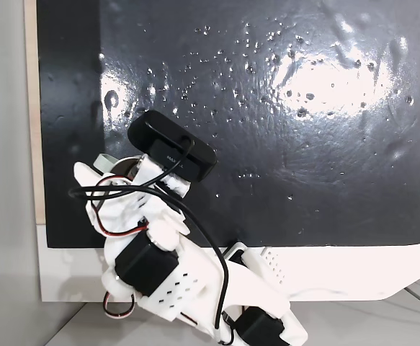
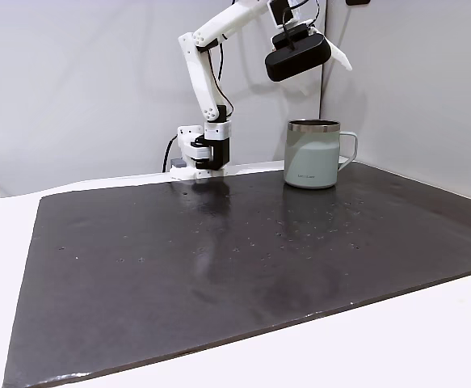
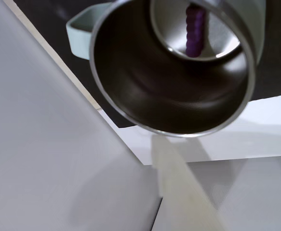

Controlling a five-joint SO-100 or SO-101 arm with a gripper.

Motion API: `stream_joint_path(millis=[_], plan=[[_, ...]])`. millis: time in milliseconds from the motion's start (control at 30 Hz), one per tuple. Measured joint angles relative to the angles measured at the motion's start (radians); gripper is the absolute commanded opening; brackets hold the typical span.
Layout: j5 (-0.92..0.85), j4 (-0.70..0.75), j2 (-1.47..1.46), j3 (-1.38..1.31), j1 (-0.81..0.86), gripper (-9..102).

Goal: Grasp a pengrip and put it in the cup.

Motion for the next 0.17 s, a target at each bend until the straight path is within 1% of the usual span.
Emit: stream_joint_path(millis=[167], plan=[[0.000, 0.000, 0.000, 0.000, 0.000, 38]])
